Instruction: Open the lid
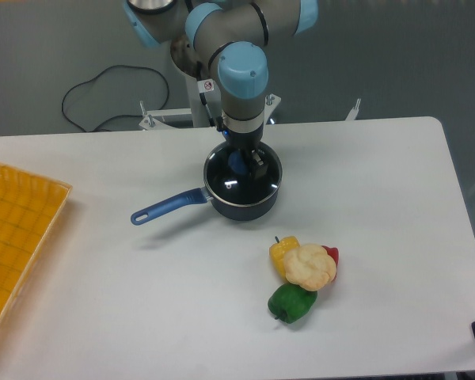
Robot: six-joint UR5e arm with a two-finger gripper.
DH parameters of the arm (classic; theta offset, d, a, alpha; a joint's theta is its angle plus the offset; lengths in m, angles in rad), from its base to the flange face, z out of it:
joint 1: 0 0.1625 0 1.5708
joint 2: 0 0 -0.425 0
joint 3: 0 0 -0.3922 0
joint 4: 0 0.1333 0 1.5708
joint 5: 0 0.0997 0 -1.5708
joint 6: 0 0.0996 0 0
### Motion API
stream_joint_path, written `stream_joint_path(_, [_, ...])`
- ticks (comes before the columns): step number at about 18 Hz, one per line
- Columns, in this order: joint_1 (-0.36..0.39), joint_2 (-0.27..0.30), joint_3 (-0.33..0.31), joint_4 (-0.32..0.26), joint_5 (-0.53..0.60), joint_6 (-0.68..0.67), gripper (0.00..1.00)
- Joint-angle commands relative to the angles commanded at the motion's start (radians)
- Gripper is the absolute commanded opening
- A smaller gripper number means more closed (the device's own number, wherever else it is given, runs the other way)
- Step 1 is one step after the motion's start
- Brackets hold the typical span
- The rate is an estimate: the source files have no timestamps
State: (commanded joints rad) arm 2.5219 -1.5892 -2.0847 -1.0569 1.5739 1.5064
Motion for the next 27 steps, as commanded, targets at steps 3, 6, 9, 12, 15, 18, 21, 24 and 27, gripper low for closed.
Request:
stream_joint_path(3, [0.000,0.000,0.000,0.000,0.000,0.000,0.50])
stream_joint_path(6, [0.000,0.000,0.006,0.000,0.000,0.000,0.48])
stream_joint_path(9, [0.002,0.000,0.020,-0.002,0.000,0.005,0.48])
stream_joint_path(12, [0.006,-0.002,0.054,-0.014,0.003,0.011,0.47])
stream_joint_path(15, [0.009,-0.009,0.064,-0.020,0.006,0.012,0.46])
stream_joint_path(18, [0.011,-0.024,0.092,-0.043,0.009,0.011,0.46])
stream_joint_path(21, [0.003,-0.058,0.164,-0.116,0.009,0.002,0.46])
stream_joint_path(24, [0.000,-0.077,0.193,-0.127,0.006,-0.009,0.45])
stream_joint_path(27, [0.000,-0.092,0.221,-0.130,0.005,-0.014,0.45])
